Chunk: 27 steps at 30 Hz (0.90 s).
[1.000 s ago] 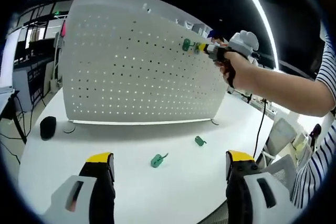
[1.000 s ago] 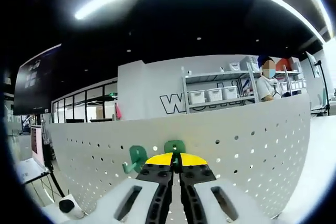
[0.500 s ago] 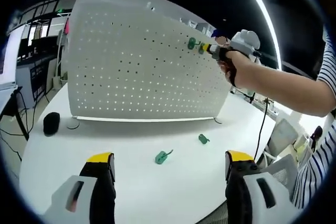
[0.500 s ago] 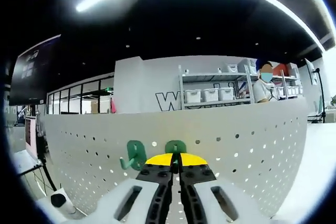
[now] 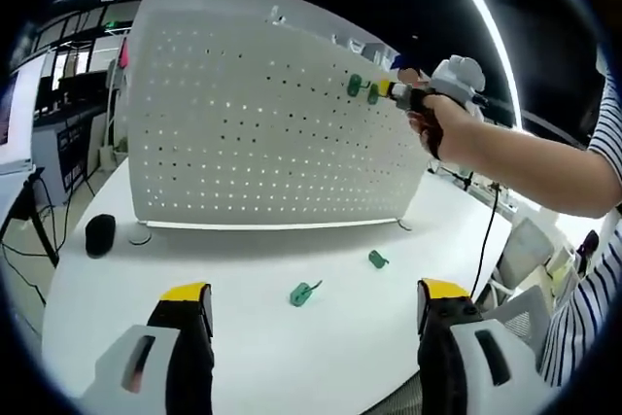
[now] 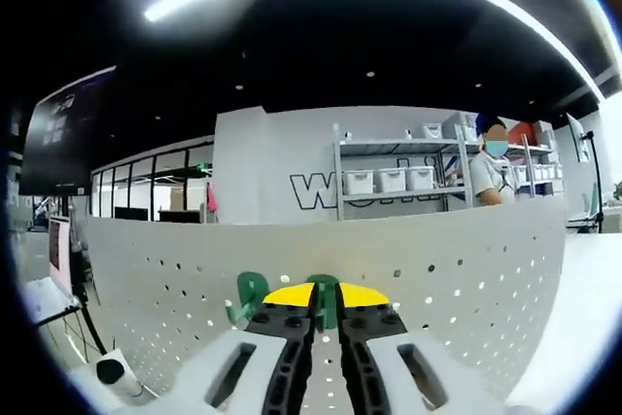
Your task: Insert the hook assembly into the mounting plate slot until the hook locks in place.
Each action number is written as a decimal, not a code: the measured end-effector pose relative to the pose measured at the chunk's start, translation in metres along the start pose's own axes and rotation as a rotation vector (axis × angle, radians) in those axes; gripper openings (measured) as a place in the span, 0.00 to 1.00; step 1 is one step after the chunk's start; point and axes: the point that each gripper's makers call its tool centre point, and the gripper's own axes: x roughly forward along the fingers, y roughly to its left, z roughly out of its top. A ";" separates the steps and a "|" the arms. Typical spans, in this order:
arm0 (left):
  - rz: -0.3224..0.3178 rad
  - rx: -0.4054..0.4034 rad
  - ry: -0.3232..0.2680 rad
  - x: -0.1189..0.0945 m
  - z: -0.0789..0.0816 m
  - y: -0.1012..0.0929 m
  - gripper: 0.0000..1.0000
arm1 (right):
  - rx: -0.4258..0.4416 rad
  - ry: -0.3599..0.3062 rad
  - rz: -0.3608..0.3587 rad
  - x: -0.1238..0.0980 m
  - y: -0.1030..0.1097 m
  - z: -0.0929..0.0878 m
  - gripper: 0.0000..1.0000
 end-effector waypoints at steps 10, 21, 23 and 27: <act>-0.005 0.008 0.004 -0.006 -0.003 -0.010 0.89 | -0.016 -0.015 0.035 -0.020 -0.002 0.016 0.14; 0.005 -0.036 -0.012 -0.015 -0.012 -0.009 0.90 | -0.009 0.017 0.093 -0.053 -0.019 0.023 0.18; 0.007 -0.031 -0.010 -0.017 -0.013 -0.009 0.90 | -0.005 0.029 0.095 -0.060 -0.025 0.021 0.19; 0.015 -0.034 -0.006 -0.021 -0.016 -0.006 0.89 | 0.117 0.071 0.100 -0.075 -0.035 0.008 0.19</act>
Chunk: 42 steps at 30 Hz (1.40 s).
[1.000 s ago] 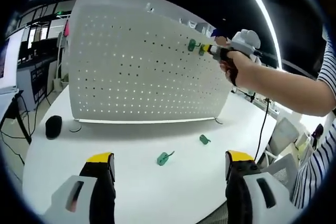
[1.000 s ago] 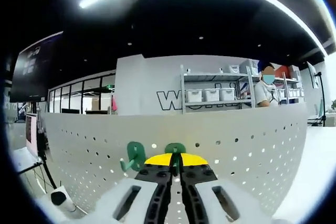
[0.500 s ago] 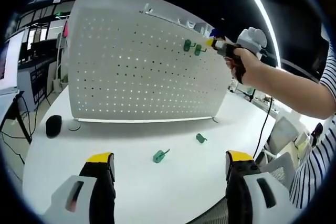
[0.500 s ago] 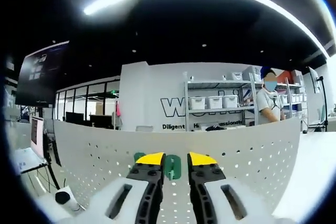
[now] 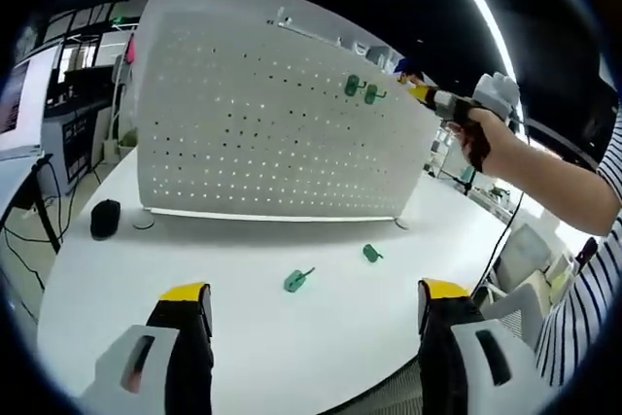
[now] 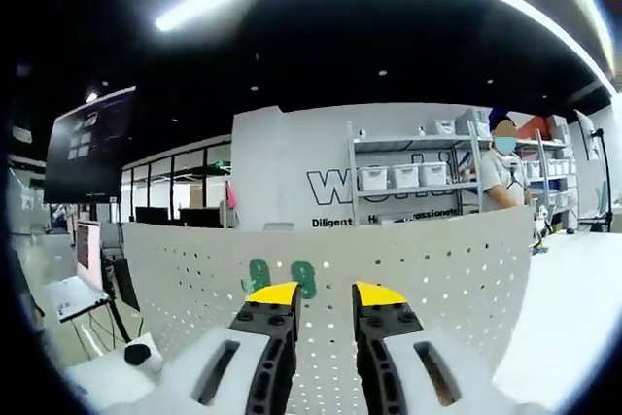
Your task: Insert the hook assembly into the mounting plate slot until the hook locks in place.
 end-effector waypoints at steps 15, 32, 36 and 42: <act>-0.004 0.002 0.038 -0.002 -0.012 -0.002 0.90 | -0.019 0.175 0.040 -0.053 -0.011 -0.064 0.20; -0.012 -0.022 0.091 -0.003 -0.024 -0.001 0.90 | -0.058 0.416 0.085 -0.124 -0.014 -0.141 0.20; -0.023 -0.018 0.110 -0.002 -0.026 -0.006 0.89 | -0.070 0.445 0.099 -0.141 -0.013 -0.150 0.20; -0.030 -0.037 0.134 0.006 -0.030 -0.013 0.90 | -0.044 0.512 0.133 -0.160 -0.006 -0.170 0.20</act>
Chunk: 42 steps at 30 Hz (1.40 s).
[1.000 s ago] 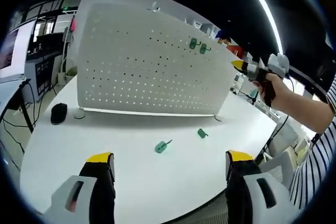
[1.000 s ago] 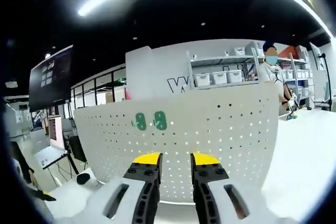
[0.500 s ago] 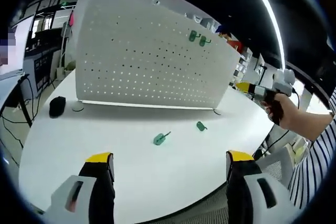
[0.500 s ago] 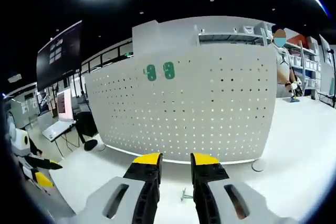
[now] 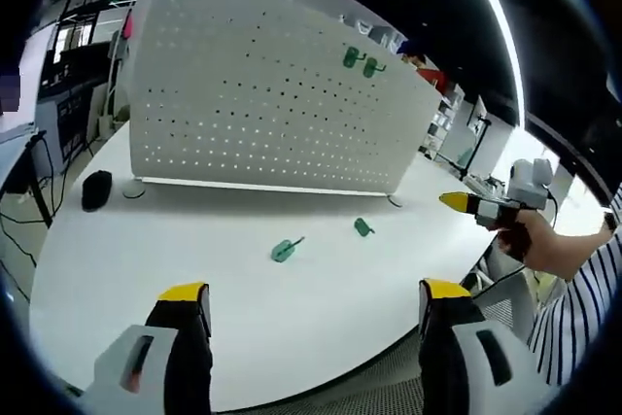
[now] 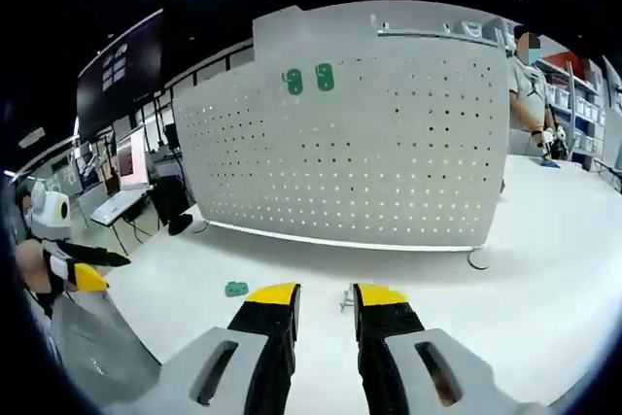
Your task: Insert the hook assembly into the mounting plate slot until the hook locks in place.
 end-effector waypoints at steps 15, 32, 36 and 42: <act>0.014 -0.006 0.061 0.001 -0.018 0.007 0.91 | 0.020 0.199 0.192 0.034 0.068 -0.053 0.20; 0.033 -0.049 0.063 -0.001 -0.021 0.013 0.90 | 0.046 0.329 0.311 0.108 0.118 -0.073 0.19; 0.037 -0.049 0.068 0.000 -0.022 0.013 0.90 | 0.069 0.358 0.322 0.125 0.129 -0.078 0.18; 0.039 -0.081 0.059 -0.001 -0.021 0.016 0.90 | 0.142 0.388 0.314 0.155 0.143 -0.081 0.17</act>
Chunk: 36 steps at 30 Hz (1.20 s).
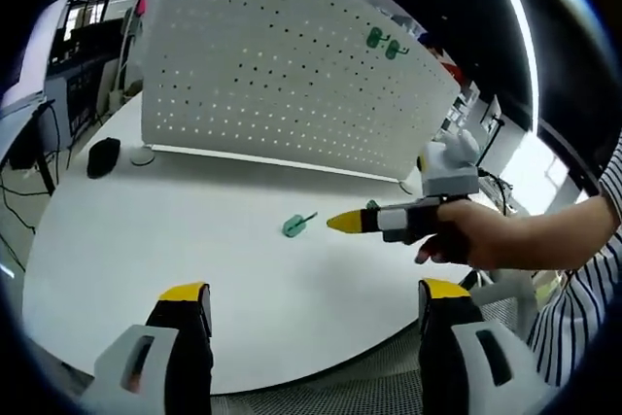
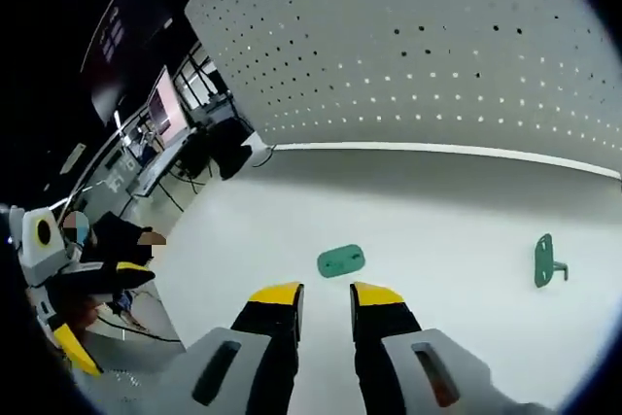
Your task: Insert the hook assembly into the mounting plate slot until the hook locks in place.
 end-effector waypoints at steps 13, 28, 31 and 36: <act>-0.018 -0.076 0.001 0.001 0.000 0.002 0.90 | 0.140 0.087 -0.078 0.038 -0.015 0.001 0.11; -0.009 -0.089 -0.003 0.000 0.000 0.004 0.88 | 0.127 0.094 -0.118 0.035 -0.029 0.006 0.02; -0.008 -0.084 0.000 0.000 0.000 0.003 0.88 | 0.122 0.089 -0.112 0.035 -0.029 0.008 0.01; -0.004 -0.080 0.003 0.000 -0.001 0.003 0.88 | 0.125 0.095 -0.116 0.034 -0.032 0.009 0.01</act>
